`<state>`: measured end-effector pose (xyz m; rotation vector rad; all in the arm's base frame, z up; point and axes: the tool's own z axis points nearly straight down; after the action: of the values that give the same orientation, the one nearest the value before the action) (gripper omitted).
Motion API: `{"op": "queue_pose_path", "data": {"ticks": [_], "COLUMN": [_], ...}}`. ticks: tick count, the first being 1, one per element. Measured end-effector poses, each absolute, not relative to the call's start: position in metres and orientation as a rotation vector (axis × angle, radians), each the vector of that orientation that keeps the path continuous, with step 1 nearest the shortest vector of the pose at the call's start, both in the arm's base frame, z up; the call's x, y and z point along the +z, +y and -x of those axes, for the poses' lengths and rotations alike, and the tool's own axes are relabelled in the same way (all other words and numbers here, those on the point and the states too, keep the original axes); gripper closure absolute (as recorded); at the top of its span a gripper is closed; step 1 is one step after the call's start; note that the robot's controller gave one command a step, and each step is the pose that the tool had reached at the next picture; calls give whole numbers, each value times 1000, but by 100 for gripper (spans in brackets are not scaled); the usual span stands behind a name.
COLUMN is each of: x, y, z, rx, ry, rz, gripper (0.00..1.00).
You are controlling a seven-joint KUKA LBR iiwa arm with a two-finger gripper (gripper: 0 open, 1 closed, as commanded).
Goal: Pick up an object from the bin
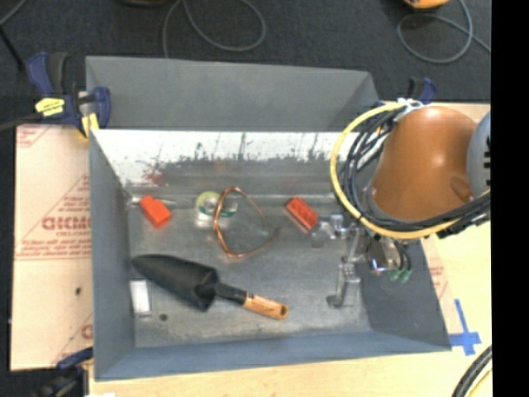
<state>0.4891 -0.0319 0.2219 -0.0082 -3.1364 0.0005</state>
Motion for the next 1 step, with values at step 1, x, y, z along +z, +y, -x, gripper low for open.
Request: {"op": "queue_pose_path", "data": {"ticks": [1], "x": [226], "y": [-32], "z": [-491], "rx": [2], "ry": [-3144], "rz": [6], "gripper": [0]}}
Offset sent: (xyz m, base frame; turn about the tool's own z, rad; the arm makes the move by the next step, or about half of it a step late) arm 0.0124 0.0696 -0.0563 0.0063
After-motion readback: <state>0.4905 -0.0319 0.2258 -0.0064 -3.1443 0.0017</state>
